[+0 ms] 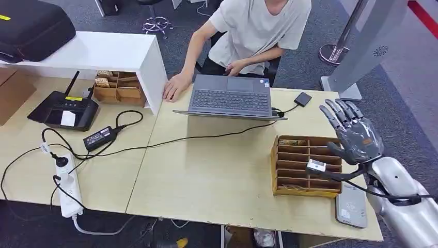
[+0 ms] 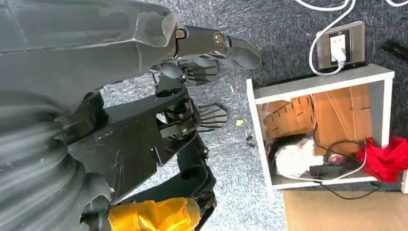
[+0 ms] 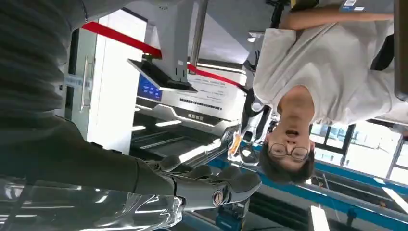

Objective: Pass the card to the sensor for recognition and then transmit it.

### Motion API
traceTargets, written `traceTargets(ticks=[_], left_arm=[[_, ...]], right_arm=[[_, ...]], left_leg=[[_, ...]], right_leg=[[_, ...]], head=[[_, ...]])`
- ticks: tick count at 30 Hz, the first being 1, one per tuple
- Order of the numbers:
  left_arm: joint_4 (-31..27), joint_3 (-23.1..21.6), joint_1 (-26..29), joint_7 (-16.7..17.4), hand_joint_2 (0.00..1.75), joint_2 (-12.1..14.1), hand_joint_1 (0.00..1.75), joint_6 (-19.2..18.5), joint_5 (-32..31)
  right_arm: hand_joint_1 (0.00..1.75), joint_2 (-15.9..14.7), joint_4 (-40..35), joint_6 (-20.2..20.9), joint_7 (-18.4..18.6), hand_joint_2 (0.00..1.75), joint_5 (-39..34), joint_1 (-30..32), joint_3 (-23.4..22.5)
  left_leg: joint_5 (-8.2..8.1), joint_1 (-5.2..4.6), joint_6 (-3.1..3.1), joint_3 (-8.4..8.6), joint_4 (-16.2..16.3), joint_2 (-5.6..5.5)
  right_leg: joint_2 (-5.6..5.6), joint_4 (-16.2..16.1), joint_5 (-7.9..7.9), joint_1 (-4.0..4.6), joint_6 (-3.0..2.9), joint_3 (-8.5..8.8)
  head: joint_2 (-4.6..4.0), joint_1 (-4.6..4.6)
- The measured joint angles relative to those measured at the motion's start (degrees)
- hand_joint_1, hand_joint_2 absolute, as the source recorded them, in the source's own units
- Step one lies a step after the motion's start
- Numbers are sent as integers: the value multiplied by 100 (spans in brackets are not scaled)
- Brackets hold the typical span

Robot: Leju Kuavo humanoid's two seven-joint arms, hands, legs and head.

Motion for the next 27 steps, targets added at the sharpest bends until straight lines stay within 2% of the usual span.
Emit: traceTargets(ticks=[11,16,20,27], left_arm=[[0,0,32,-61,175,9,0,-15,-46],[0,0,70,-116,175,15,0,-17,-39],[0,0,101,-179,175,33,0,-30,-22],[0,52,177,-227,175,63,0,-35,7]], right_arm=[[0,-415,-268,1294,-70,175,-635,-835,472],[0,-687,-660,1651,-74,175,-1032,-907,671],[0,-929,-1023,1659,9,175,-1202,-860,741],[0,-1327,-1481,1343,92,175,-1287,-334,669]], left_leg=[[3,-2,3,2,1,-3],[3,-2,2,1,1,-6],[2,-2,3,2,1,-7],[1,-2,3,1,0,-7]], right_leg=[[-3,5,0,-6,0,0],[-7,5,0,-6,0,0],[-7,3,-1,-6,1,-1],[-11,3,-1,-8,1,0]], head=[[0,-2],[0,-2],[0,-2],[0,-2]])
